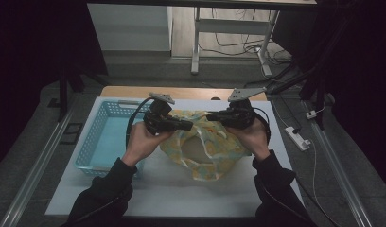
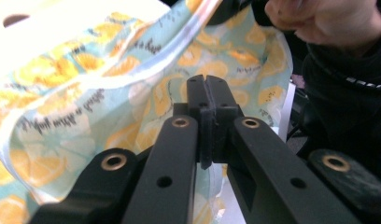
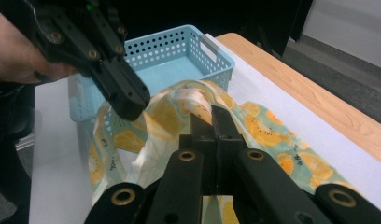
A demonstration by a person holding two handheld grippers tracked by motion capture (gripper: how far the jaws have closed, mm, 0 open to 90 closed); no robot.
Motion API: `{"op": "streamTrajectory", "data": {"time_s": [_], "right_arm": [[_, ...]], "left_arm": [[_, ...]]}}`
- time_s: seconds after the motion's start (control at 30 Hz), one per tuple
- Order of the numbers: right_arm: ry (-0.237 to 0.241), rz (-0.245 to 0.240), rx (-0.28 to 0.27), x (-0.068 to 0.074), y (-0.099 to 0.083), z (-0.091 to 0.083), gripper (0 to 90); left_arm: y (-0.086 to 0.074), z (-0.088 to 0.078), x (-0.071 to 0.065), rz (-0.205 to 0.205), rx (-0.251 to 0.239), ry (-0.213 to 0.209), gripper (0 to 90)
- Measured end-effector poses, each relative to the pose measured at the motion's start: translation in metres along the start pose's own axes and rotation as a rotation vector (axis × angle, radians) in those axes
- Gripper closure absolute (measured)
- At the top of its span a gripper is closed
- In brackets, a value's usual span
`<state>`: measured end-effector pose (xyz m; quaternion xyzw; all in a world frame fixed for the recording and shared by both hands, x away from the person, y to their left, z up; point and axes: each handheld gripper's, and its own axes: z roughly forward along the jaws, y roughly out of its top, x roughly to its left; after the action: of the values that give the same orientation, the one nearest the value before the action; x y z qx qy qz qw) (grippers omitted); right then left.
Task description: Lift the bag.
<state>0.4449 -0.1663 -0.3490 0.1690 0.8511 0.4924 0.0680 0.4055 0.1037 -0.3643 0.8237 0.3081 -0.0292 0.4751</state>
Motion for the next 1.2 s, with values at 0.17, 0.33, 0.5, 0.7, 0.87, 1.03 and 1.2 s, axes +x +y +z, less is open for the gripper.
{"op": "streamTrajectory", "data": {"time_s": [0.17,0.33,0.5,0.7,0.87,1.03,1.2], "right_arm": [[0.01,-0.01,-0.004,0.002,0.009,0.0,90.0],[0.019,-0.017,-0.013,0.004,0.019,-0.002,90.0],[0.021,-0.021,-0.024,0.006,0.028,-0.006,90.0],[0.025,-0.027,-0.04,0.006,0.037,-0.009,90.0],[0.019,-0.035,-0.049,0.007,0.048,-0.013,90.0],[0.005,-0.053,-0.058,0.01,0.062,-0.019,90.0],[-0.005,-0.067,-0.074,0.011,0.075,-0.025,90.0]], "left_arm": [[0.013,-0.011,0.0,0.008,-0.035,0.001,90.0],[0.026,-0.023,0.0,0.014,-0.065,0.001,90.0],[0.036,-0.036,0.0,0.019,-0.094,0.003,90.0],[0.046,-0.047,-0.002,0.028,-0.112,0.012,90.0],[0.057,-0.055,-0.004,0.04,-0.129,0.023,90.0],[0.069,-0.064,-0.007,0.052,-0.145,0.036,90.0],[0.081,-0.072,-0.01,0.063,-0.157,0.058,90.0]]}}
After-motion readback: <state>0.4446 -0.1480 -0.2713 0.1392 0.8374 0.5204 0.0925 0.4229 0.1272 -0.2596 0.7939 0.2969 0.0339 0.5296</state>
